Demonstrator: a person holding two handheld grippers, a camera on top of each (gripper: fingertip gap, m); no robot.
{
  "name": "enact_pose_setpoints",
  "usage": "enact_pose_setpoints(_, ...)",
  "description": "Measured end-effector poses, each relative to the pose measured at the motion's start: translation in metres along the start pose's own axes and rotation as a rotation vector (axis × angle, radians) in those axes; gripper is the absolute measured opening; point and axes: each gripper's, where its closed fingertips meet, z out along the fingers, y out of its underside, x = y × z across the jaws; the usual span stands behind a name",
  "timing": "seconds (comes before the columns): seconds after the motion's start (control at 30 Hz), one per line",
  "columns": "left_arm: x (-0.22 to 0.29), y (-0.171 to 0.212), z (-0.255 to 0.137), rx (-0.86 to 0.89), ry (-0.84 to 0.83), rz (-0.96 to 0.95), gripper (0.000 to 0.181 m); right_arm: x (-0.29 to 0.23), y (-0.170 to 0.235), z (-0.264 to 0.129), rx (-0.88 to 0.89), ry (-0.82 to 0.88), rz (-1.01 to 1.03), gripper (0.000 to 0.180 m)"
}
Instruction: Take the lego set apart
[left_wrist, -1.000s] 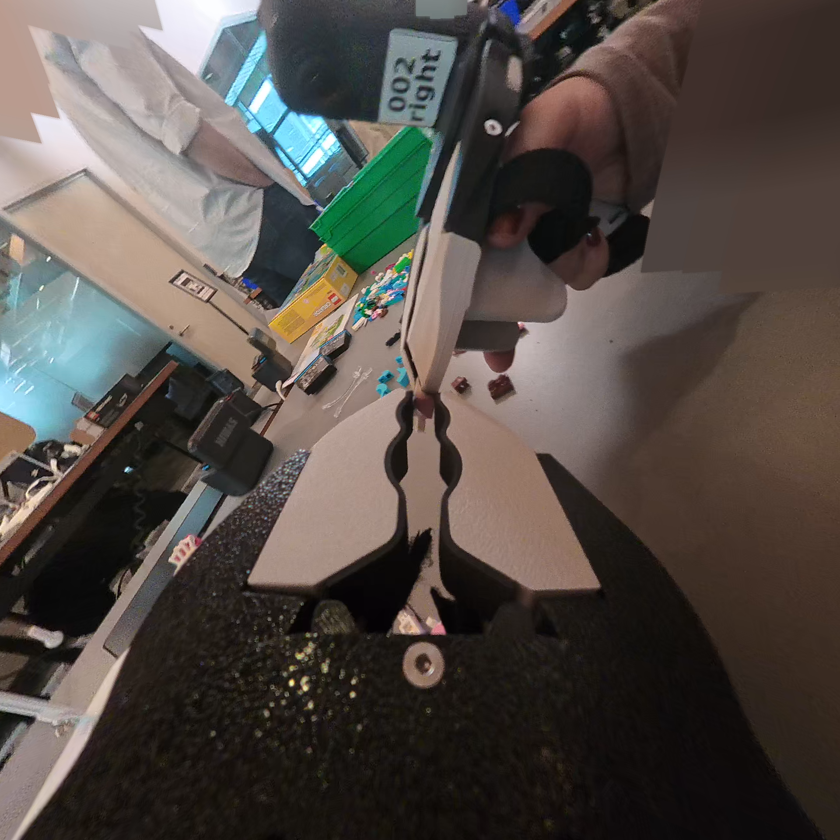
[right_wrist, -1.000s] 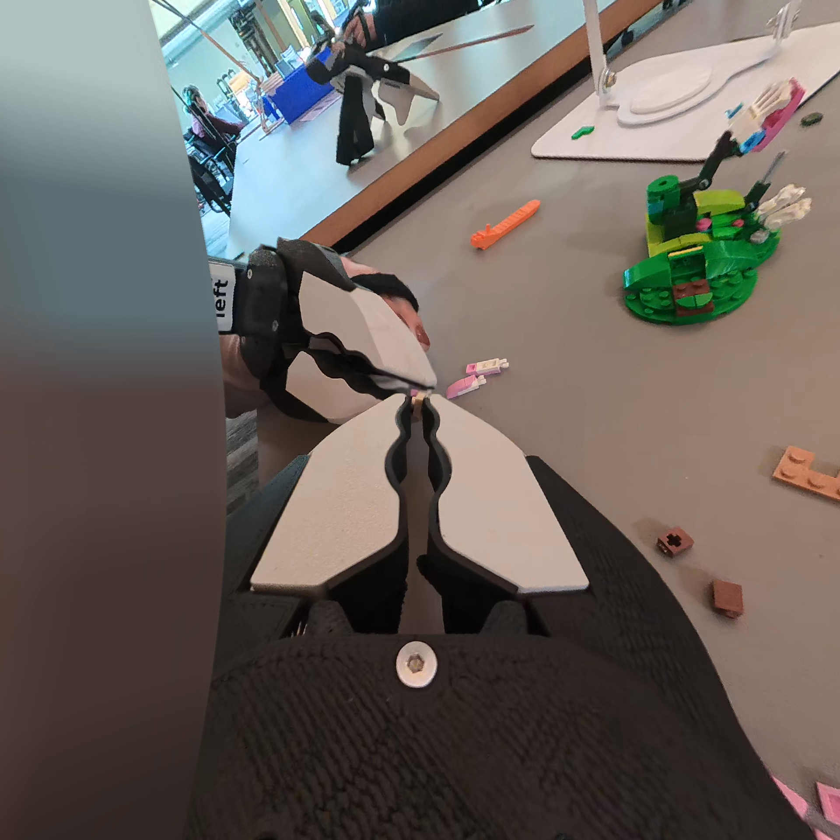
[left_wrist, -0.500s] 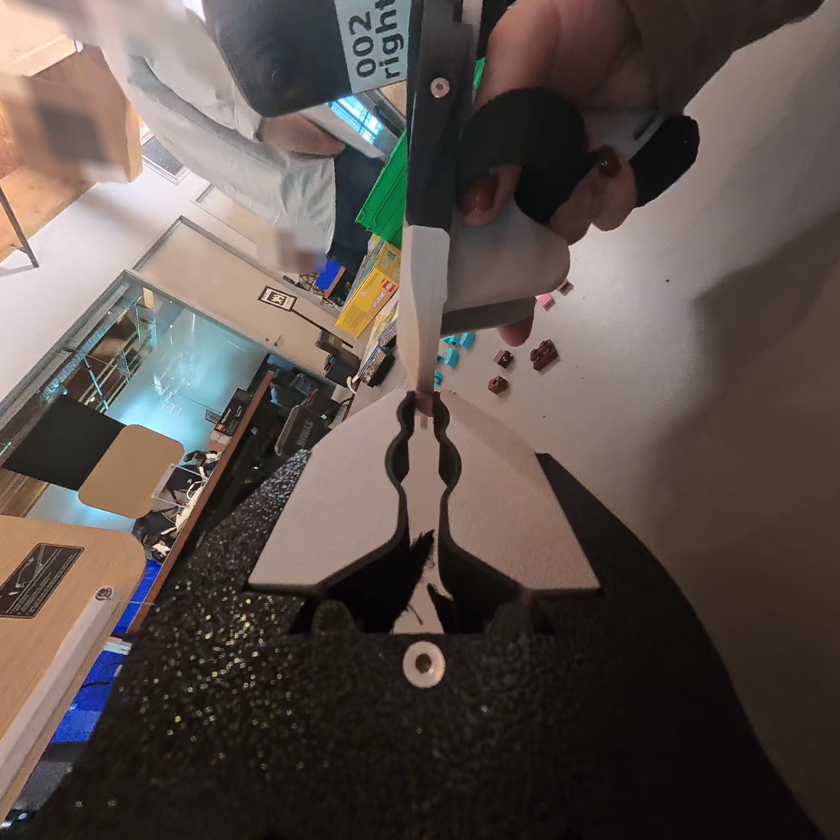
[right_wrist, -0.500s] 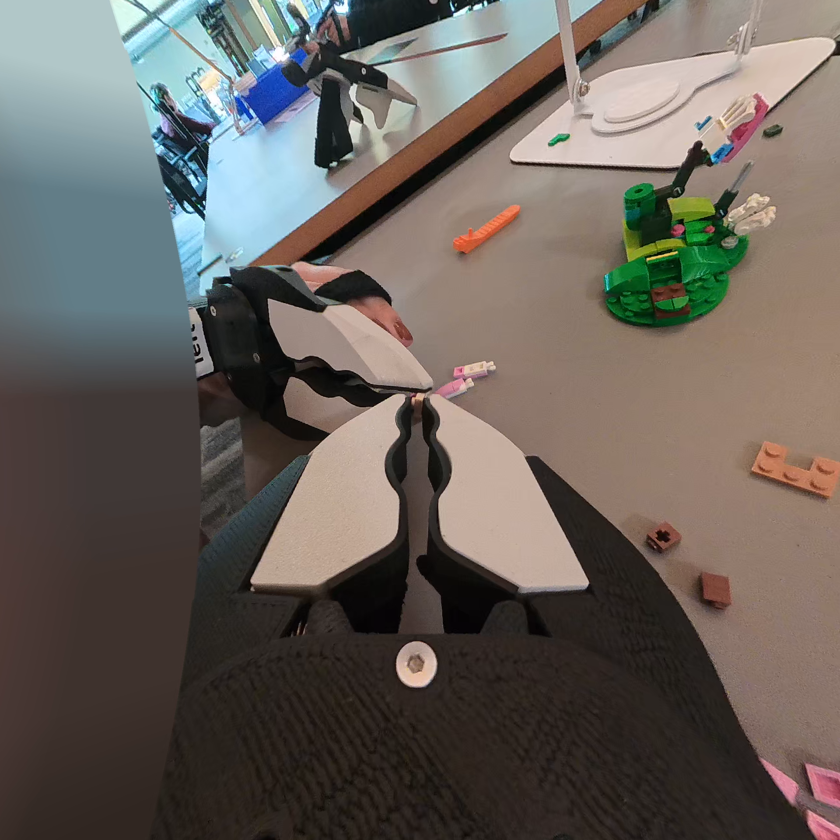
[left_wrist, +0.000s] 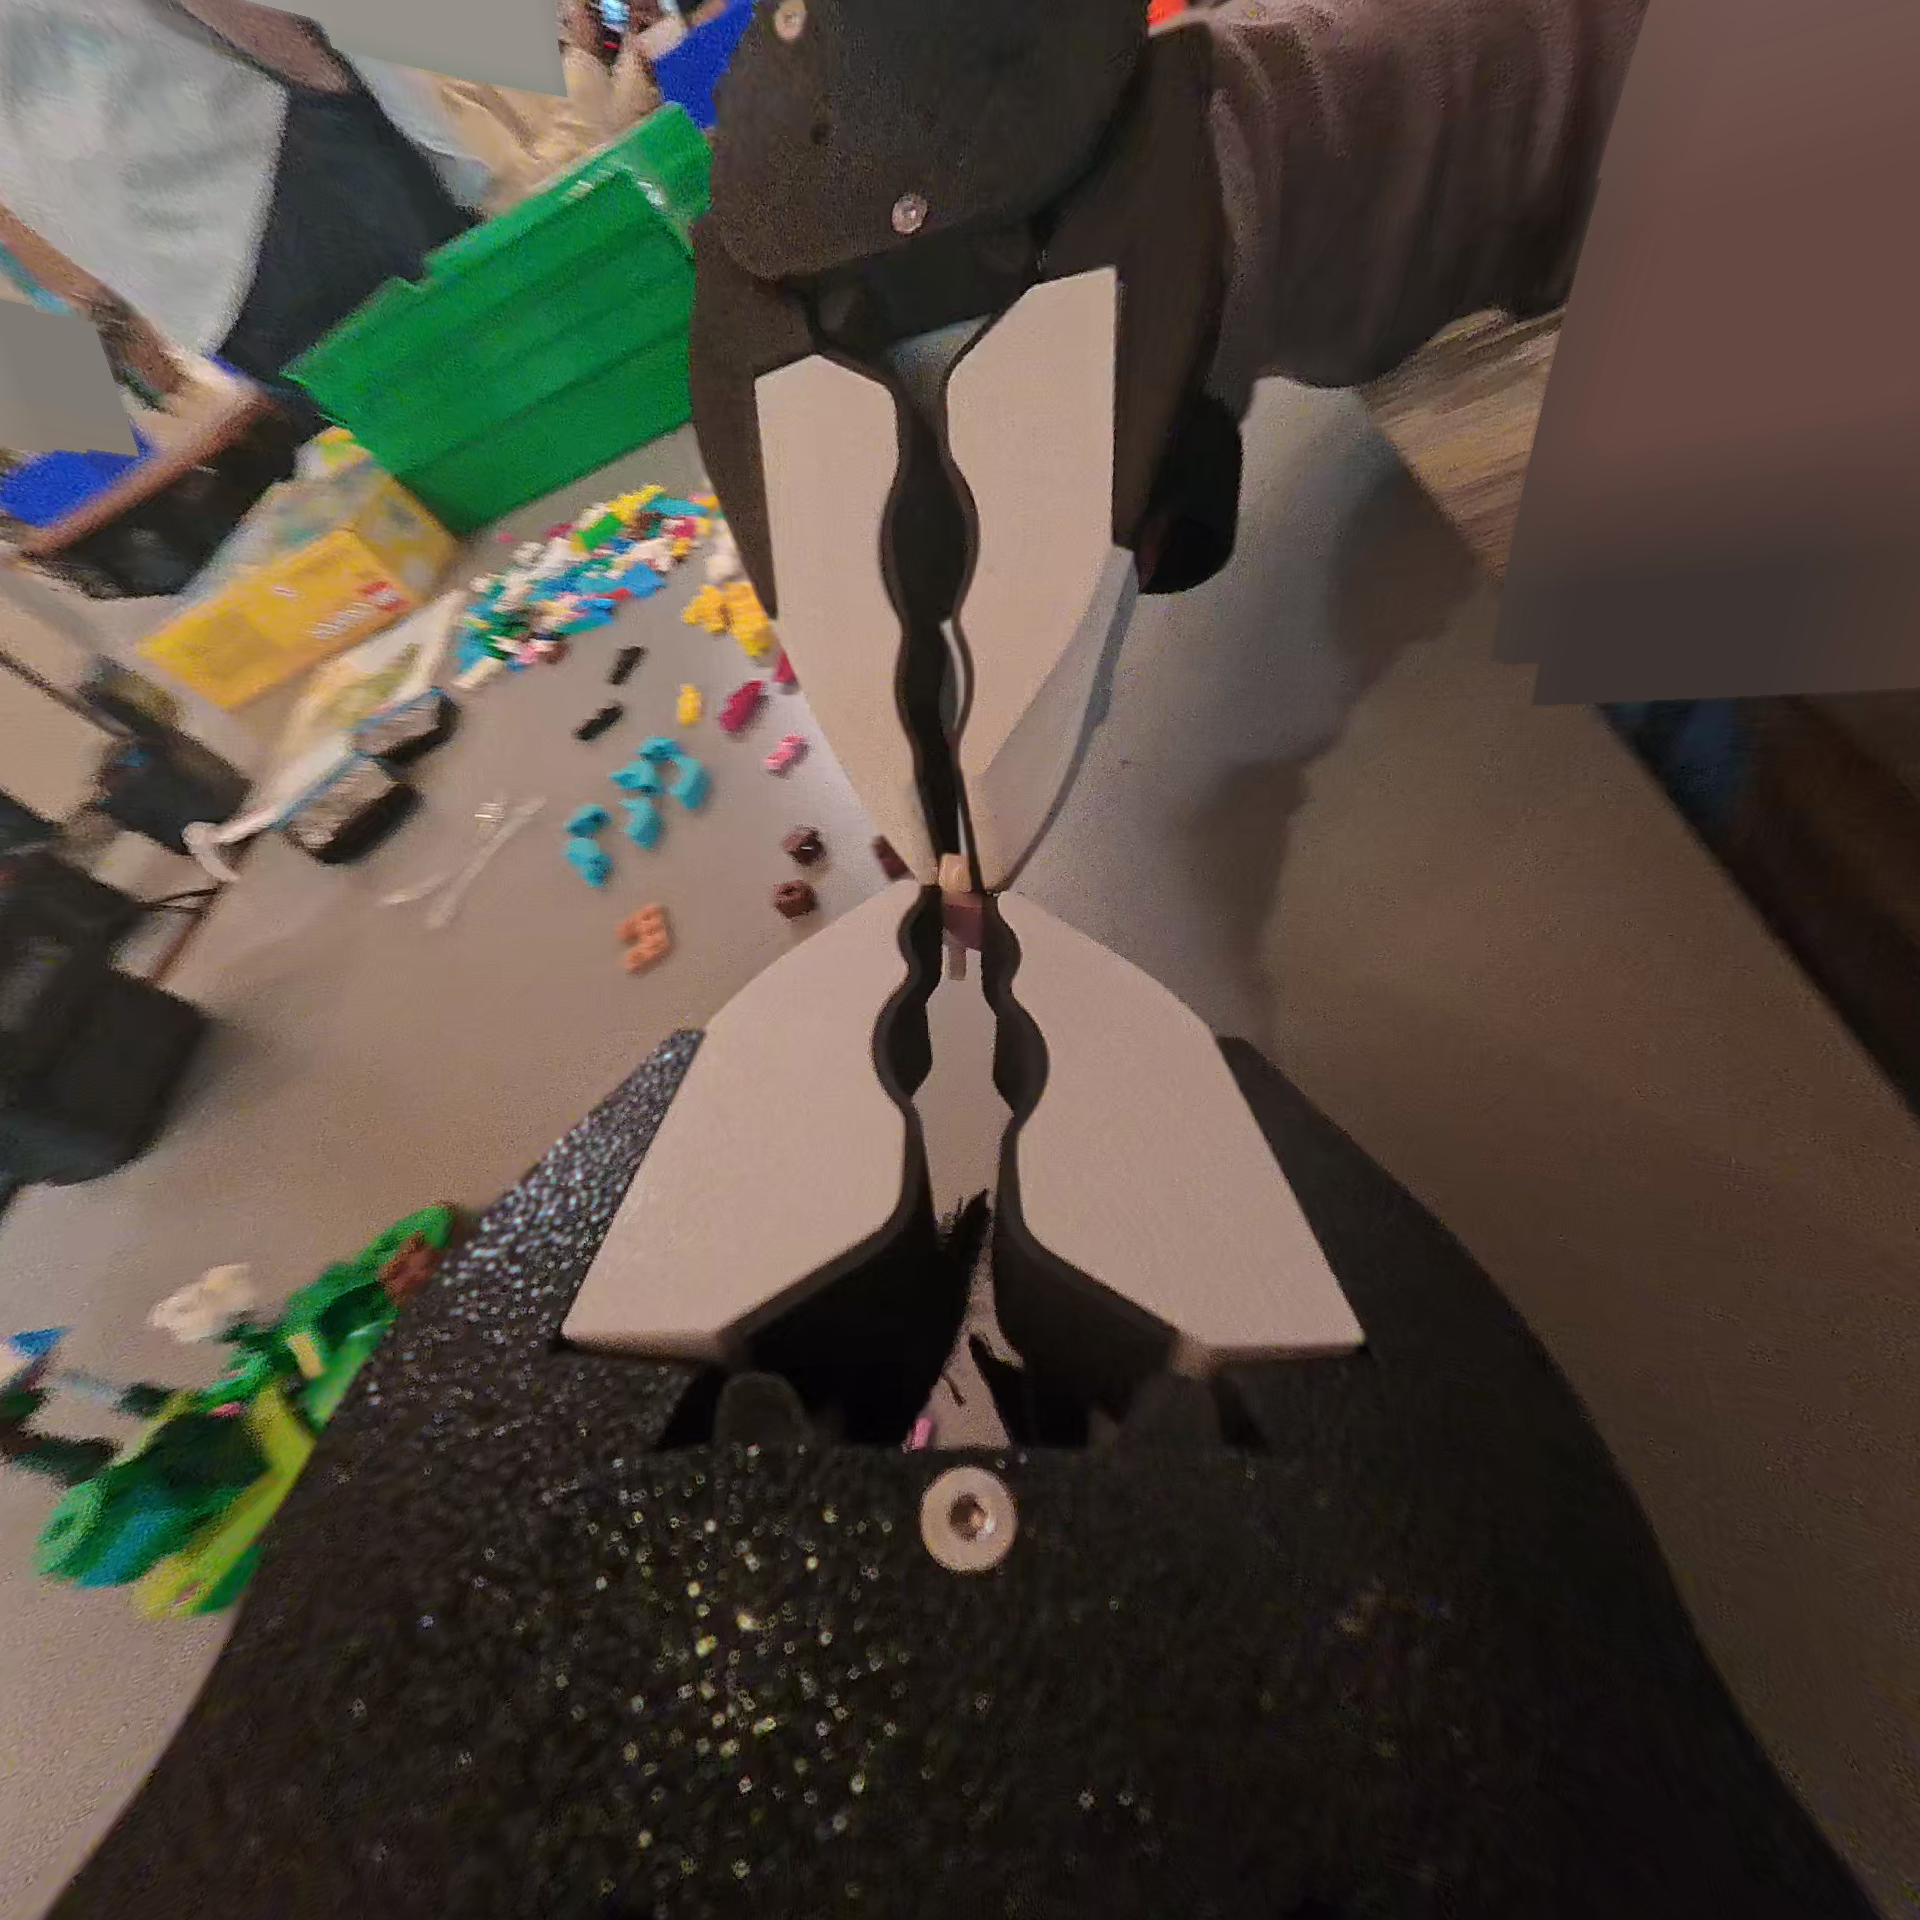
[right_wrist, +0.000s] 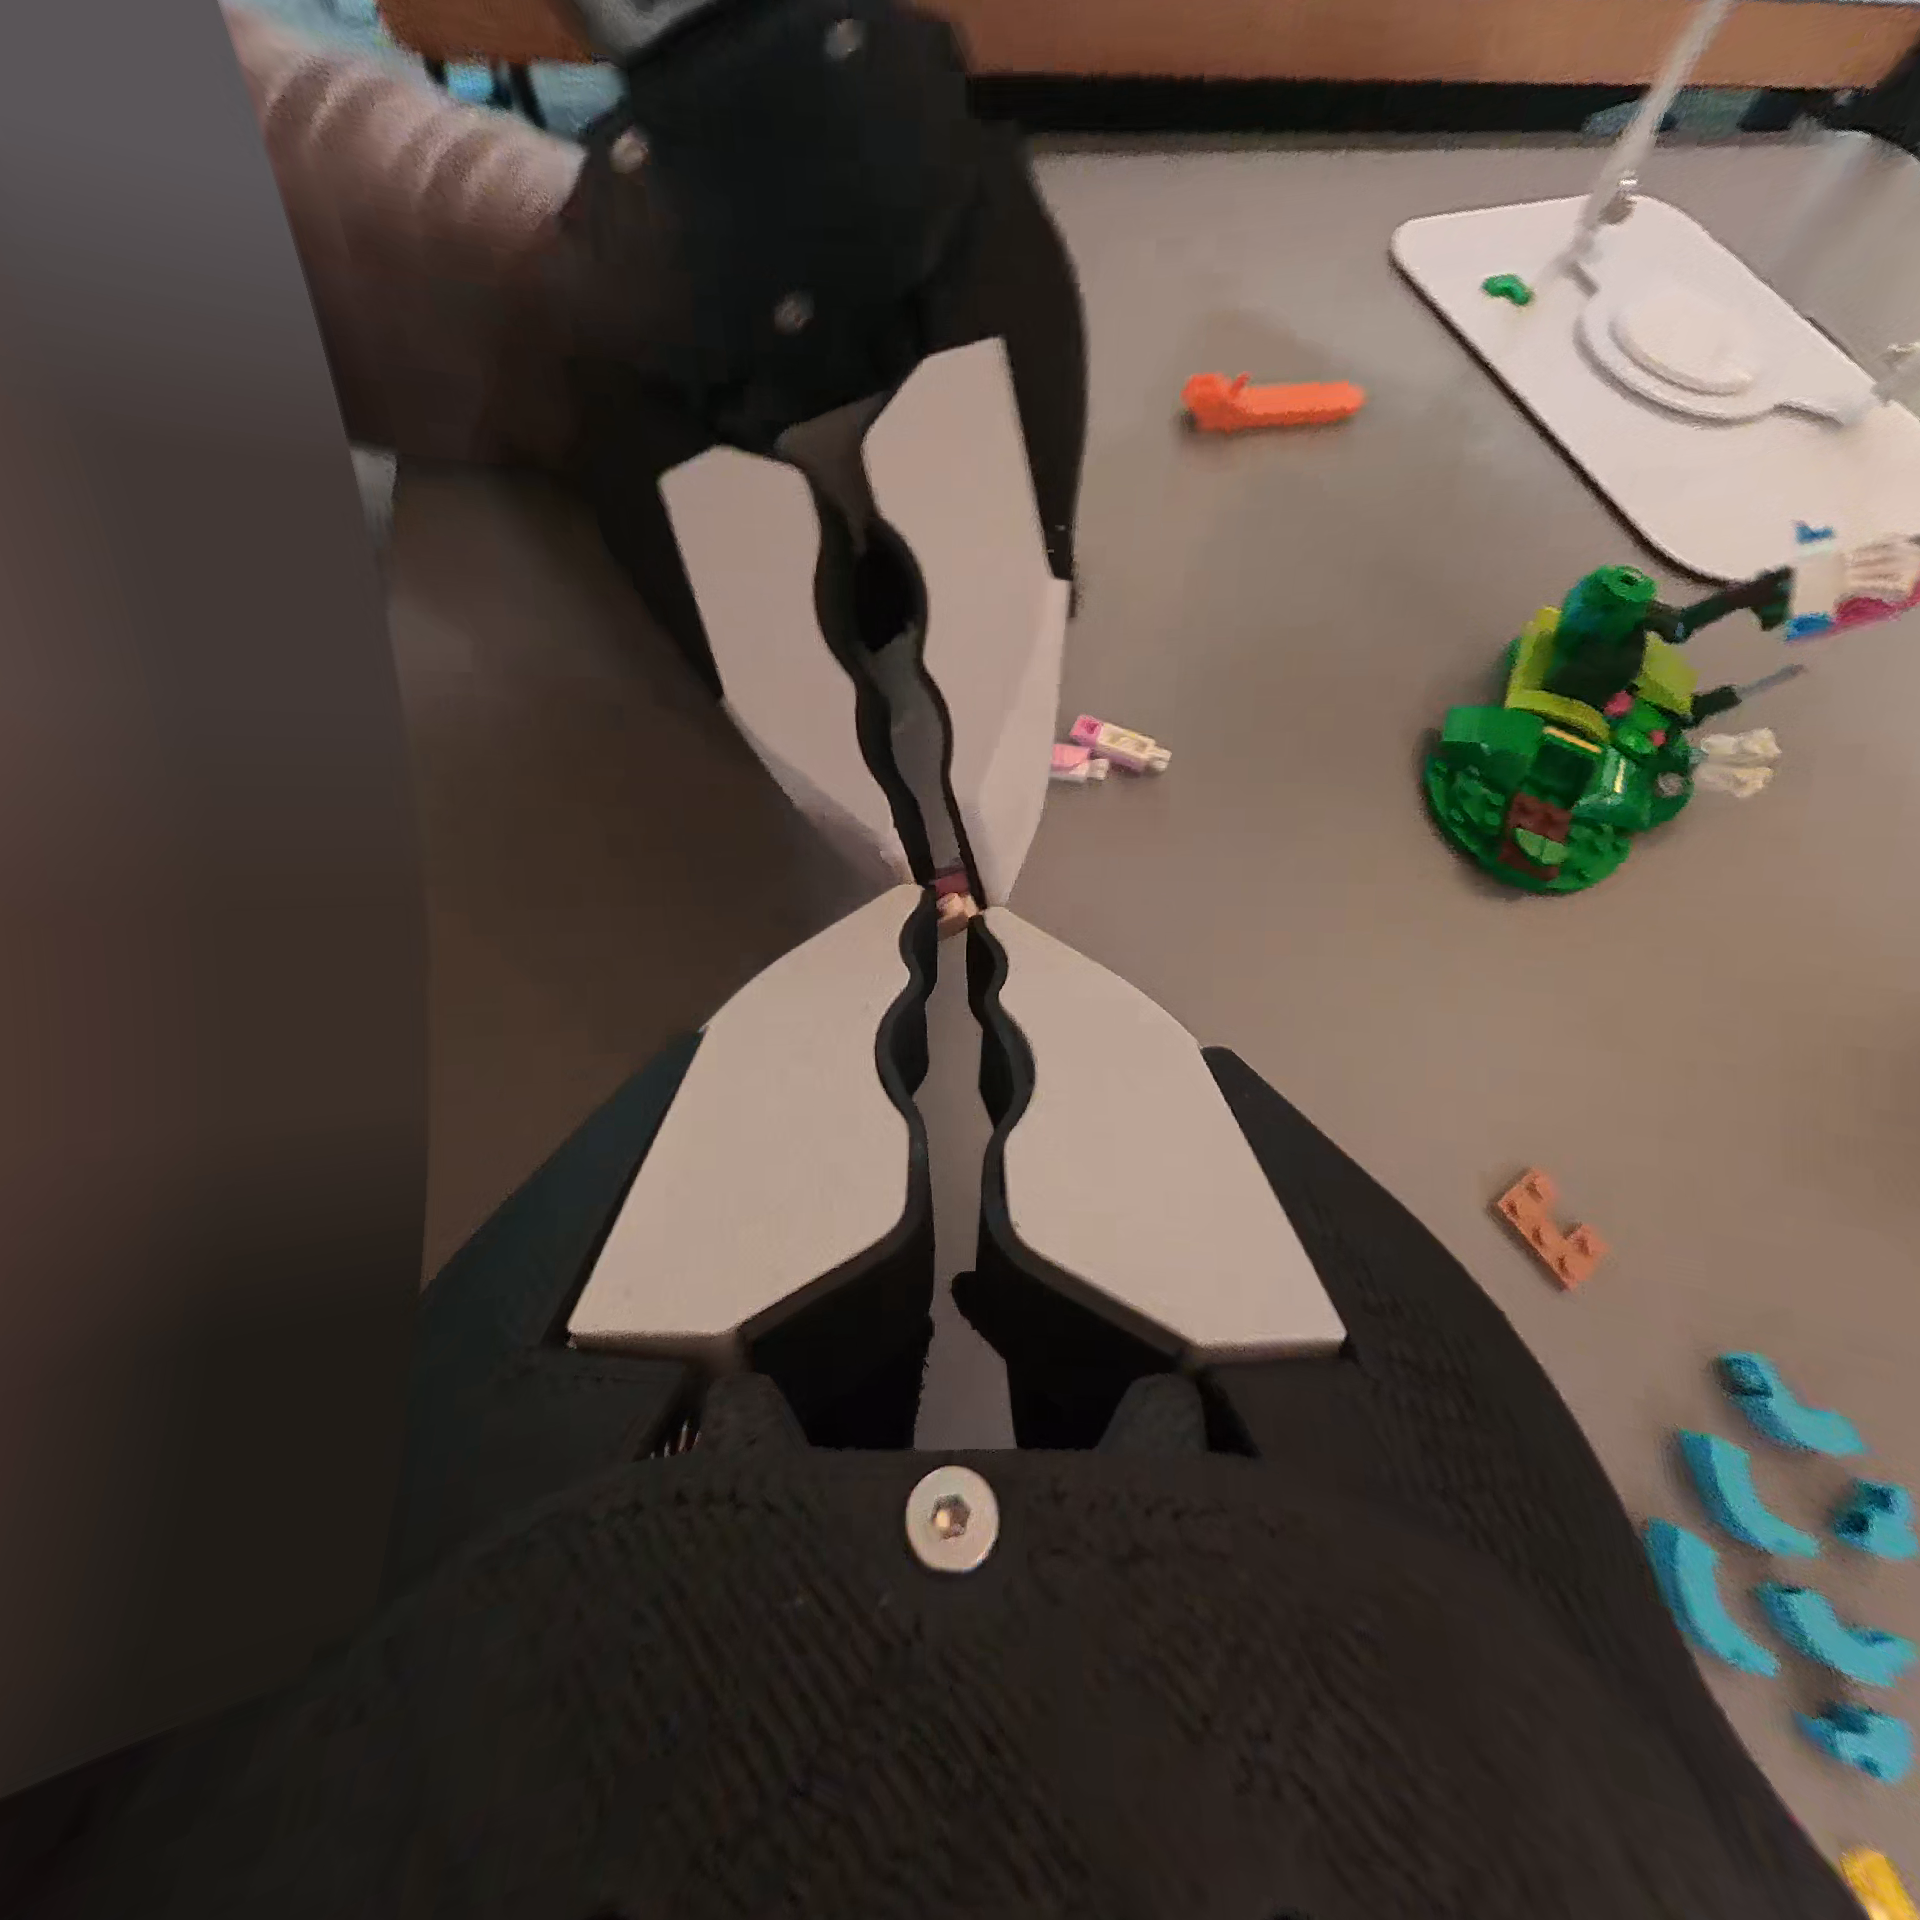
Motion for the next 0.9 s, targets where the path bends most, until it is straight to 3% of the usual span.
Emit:
enact_pose_setpoints(0.13, 0.013, -0.009, -0.006, 0.084, 0.161, -0.148, 0.006, 0.003, 0.014, -0.002, -0.11, 0.054, -0.207, 0.002)
enact_pose_setpoints(0.23, 0.005, -0.002, -0.004, 0.053, 0.102, -0.137, 0.006, -0.001, 0.009, -0.007, -0.049, -0.001, -0.096, 0.003)
enact_pose_setpoints(0.37, -0.003, 0.004, 0.0, 0.016, 0.003, -0.043, 0.006, 0.018, 0.016, -0.023, -0.011, 0.073, 0.027, 0.003)
enact_pose_setpoints(0.43, -0.013, 0.013, 0.002, -0.039, -0.078, -0.024, 0.007, 0.047, 0.037, -0.051, -0.094, 0.248, -0.015, 0.003)
enact_pose_setpoints(0.57, -0.027, 0.019, 0.013, -0.105, -0.228, -0.032, 0.007, 0.122, 0.099, -0.152, -0.295, 0.661, 0.017, 0.003)
enact_pose_setpoints(0.7, -0.026, -0.005, 0.046, -0.09, -0.209, -0.067, 0.007, 0.154, 0.146, -0.205, -0.31, 0.746, 0.132, 0.002)
enact_pose_setpoints(0.9, -0.035, -0.016, 0.102, -0.104, -0.12, -0.156, 0.007, 0.18, 0.188, -0.217, -0.423, 0.743, 0.18, 0.01)
